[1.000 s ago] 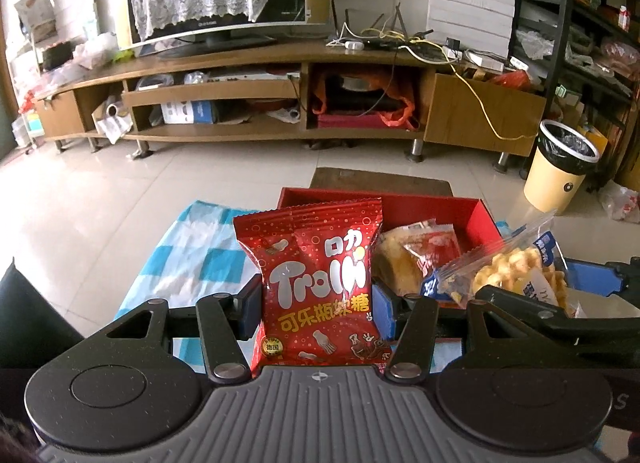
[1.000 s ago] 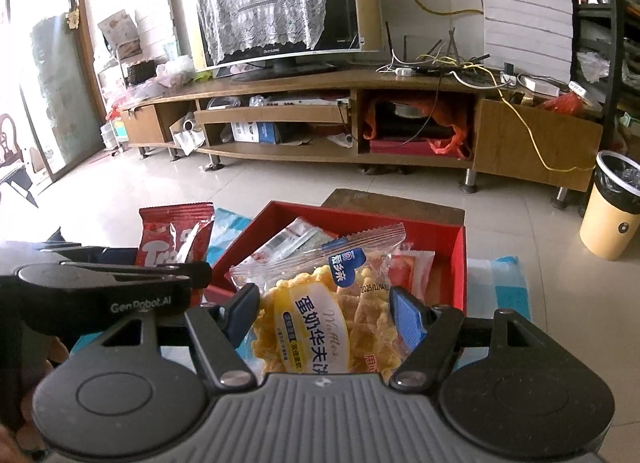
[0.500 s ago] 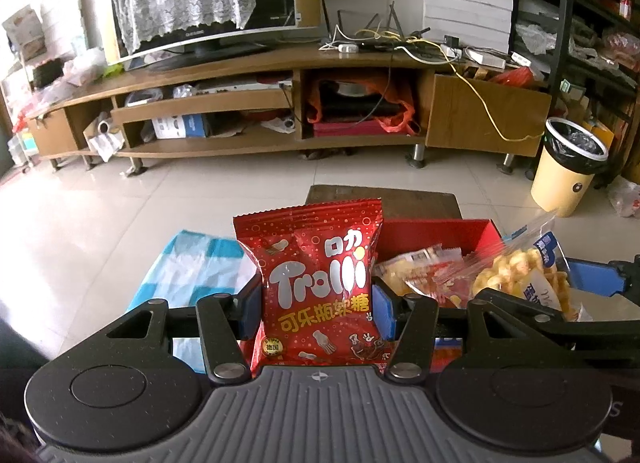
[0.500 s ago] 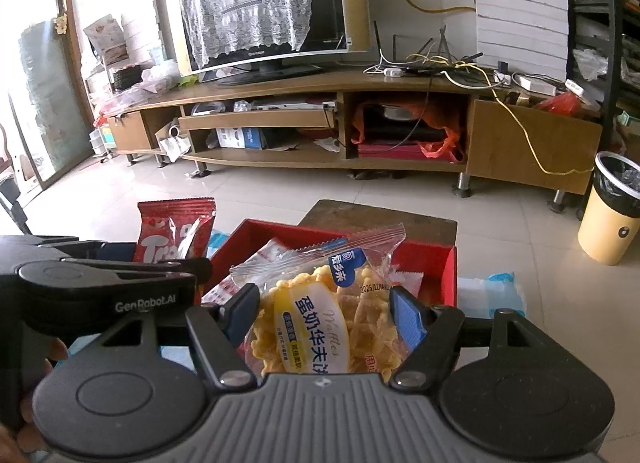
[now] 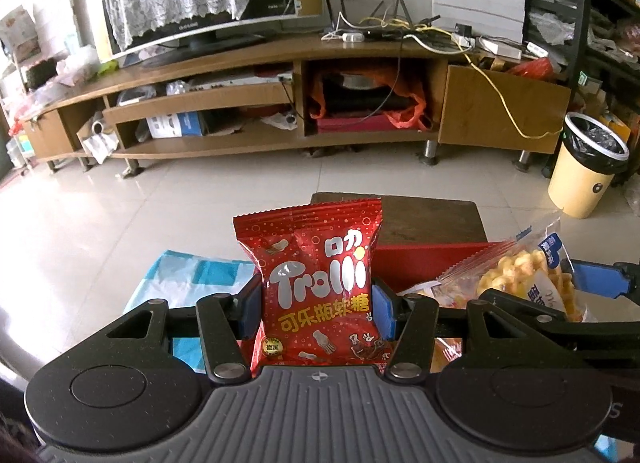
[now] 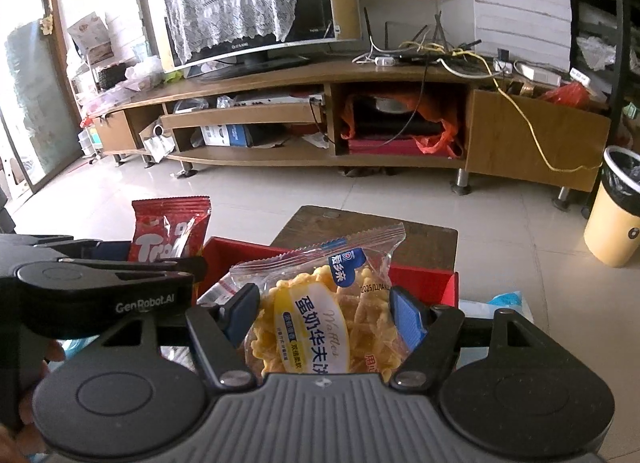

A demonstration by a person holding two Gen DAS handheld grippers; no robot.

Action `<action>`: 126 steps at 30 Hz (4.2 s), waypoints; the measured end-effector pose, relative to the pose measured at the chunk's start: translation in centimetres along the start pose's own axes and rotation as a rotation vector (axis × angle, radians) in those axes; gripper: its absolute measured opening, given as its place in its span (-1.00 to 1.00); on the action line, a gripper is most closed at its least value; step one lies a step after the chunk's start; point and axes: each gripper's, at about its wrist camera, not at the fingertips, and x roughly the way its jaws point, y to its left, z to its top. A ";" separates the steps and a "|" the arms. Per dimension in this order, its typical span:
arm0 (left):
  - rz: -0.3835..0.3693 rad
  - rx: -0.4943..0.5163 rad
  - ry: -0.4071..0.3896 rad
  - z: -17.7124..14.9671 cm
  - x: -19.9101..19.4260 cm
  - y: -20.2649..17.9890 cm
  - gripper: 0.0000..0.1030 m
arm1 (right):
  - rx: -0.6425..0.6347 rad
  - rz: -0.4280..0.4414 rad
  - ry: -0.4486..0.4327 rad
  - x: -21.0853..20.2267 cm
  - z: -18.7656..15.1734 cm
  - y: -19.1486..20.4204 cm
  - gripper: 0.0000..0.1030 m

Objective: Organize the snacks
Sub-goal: 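Carry the Trolli bag and waffle pack up over the red box with both tools, then lower both packs into the red box and open both tools, then move both open tools back over the remaining packs on the tablecloth, then grasp the white foil snack pack with the left tool while the right tool grasps the blue sausage pack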

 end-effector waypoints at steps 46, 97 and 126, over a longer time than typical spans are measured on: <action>0.038 0.022 0.079 -0.5 5.0 -0.3 0.68 | 0.005 -0.096 0.061 6.9 -0.7 -1.8 0.37; -0.015 -0.010 0.228 -11.6 -2.4 -2.6 0.72 | 0.042 -0.041 0.166 -3.1 -11.5 -1.3 0.37; 0.079 -0.141 0.340 -15.2 0.2 -2.8 0.61 | -0.095 -0.032 0.297 3.0 -13.4 -2.3 0.56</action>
